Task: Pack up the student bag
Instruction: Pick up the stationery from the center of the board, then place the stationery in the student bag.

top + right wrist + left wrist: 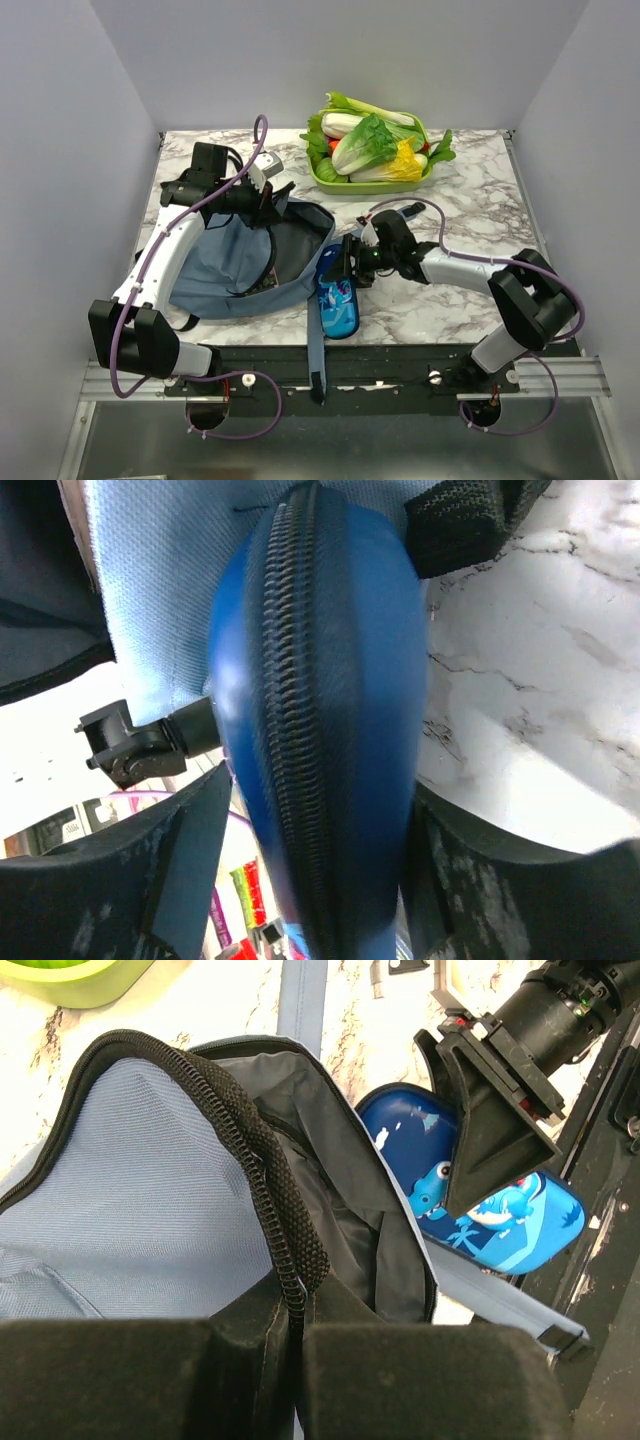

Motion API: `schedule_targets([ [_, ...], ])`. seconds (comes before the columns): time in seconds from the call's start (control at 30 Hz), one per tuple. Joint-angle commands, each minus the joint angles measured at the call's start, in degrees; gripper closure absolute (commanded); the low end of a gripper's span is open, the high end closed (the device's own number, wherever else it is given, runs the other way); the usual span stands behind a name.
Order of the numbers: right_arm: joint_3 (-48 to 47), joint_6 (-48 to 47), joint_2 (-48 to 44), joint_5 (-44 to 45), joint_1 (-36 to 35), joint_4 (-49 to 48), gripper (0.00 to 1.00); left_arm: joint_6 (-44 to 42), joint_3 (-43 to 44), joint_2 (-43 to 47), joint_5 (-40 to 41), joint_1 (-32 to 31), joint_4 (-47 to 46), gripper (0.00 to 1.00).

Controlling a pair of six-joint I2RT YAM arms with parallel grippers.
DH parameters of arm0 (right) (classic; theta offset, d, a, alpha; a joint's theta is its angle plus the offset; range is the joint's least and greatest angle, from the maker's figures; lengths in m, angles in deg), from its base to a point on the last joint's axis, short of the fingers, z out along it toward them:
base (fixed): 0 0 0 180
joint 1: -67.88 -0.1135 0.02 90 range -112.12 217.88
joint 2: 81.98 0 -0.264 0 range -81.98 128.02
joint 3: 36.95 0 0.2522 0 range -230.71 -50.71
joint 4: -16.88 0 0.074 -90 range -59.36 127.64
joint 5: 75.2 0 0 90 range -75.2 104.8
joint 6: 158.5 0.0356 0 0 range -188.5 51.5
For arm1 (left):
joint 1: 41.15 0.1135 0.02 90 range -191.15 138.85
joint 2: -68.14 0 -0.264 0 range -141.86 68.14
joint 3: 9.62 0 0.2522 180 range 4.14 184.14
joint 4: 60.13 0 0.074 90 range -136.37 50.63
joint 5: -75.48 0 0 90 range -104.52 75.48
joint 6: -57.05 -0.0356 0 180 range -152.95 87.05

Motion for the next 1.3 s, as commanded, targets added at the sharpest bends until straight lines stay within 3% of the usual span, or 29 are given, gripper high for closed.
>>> schedule_targets([
  [0.0,-1.0,1.3,1.8,-0.1,-1.3,-4.0,0.37,0.0,2.3,0.4,-2.1,-0.8,-0.7,0.91],
  [0.13,-1.5,-1.0,-0.4,1.2,-1.3,-0.1,0.55,0.0,2.5,0.5,-2.2,-0.8,-0.6,0.91],
  [0.23,-4.2,-3.9,-5.8,4.8,-1.0,8.4,0.65,0.0,2.7,0.7,-2.3,-0.8,-0.3,0.91],
  [0.33,-7.8,-4.8,-11.2,7.1,-0.6,16.2,0.71,-0.5,2.4,1.3,-2.2,-0.8,-0.2,0.91],
  [0.47,-18.7,-4.3,-15.4,7.6,-0.6,25.2,0.71,-0.8,1.9,2.3,-2.2,-0.8,-0.2,0.91],
  [0.63,-31.9,-3.9,-9.0,14.2,-0.6,33.3,0.71,-0.6,2.3,2.8,-2.5,-0.8,0.2,0.9],
  [0.8,-34.5,1.7,-2.9,29.0,-1.4,28.0,0.73,-0.4,1.6,3.9,-2.5,-0.8,0.1,0.9],
  [1.07,-42.3,3.9,10.5,45.0,-6.9,26.3,0.86,0.4,0.8,4.3,-2.7,-0.8,-0.5,0.9],
  [1.27,-47.4,2.0,15.8,43.9,-9.8,30.4,0.82,-0.2,-0.1,4.6,-2.4,-0.7,-0.9,0.9],
])
